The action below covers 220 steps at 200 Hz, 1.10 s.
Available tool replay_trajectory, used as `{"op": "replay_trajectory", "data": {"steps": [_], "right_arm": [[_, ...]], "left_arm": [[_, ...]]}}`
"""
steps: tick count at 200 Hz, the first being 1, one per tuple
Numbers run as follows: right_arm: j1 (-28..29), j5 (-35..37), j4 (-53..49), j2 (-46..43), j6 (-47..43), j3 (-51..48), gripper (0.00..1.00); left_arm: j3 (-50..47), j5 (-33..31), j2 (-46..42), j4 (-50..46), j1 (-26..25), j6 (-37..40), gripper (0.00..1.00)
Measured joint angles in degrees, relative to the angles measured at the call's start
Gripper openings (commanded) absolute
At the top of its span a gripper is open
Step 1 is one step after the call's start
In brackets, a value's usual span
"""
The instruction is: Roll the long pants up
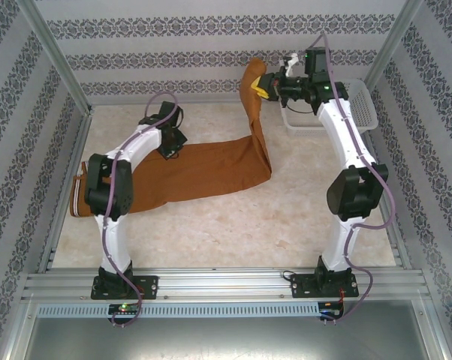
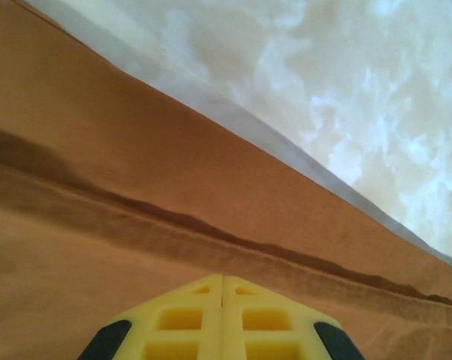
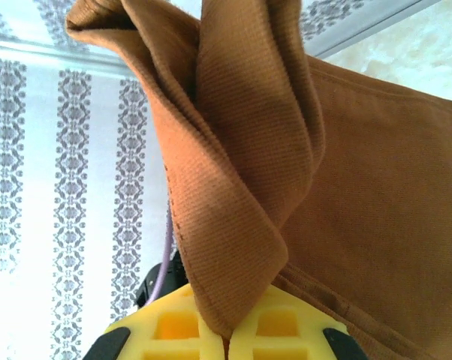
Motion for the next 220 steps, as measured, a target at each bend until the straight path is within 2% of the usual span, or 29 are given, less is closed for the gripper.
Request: {"op": "replay_trajectory", "data": {"steps": [60,107,167,172,178,182,191,196,200,220], "right_arm": [[-9.99,-1.49,-1.88,-2.91,-1.16,-3.32,0.0],[-20.31,-3.76,-2.62,-7.69,-1.46,-4.24,0.0],[-31.19,-6.4,-1.73,-11.04,0.5,-4.24,0.0],[-31.98,-6.49,-1.57,-11.19,0.72,-4.24,0.0],[-32.87,-6.62,-1.46,-11.37,1.03,-4.24,0.0],[-33.31,-6.64,-1.44,-11.43,1.14,-4.24,0.0],[-34.34,-6.82,-1.38,-11.78,1.62,-4.24,0.0],[-34.71,-6.88,-1.36,-11.91,1.77,-4.24,0.0],[-34.95,-6.91,-1.27,-12.07,1.97,-4.28,0.0],[-35.19,-7.04,-0.9,-12.96,2.16,-4.87,0.0]], "left_arm": [[11.74,-0.5,13.84,-2.1,-6.6,-2.25,0.0],[25.33,-0.9,22.23,-4.79,-11.28,-3.34,0.0],[36.92,1.77,29.05,-5.49,-15.32,-4.55,0.0],[37.18,2.43,29.18,-5.29,-15.47,-4.57,0.07],[37.27,3.52,29.29,-4.76,-15.63,-4.52,0.24],[37.27,4.28,29.31,-4.24,-15.63,-4.42,0.39],[37.27,6.99,29.4,-2.38,-15.67,-3.39,0.82],[37.27,8.39,29.42,-1.14,-15.67,-2.95,0.97],[37.29,9.4,29.42,-0.2,-15.67,-2.54,1.0],[39.43,12.35,29.29,1.55,-15.54,0.22,1.0]]}}
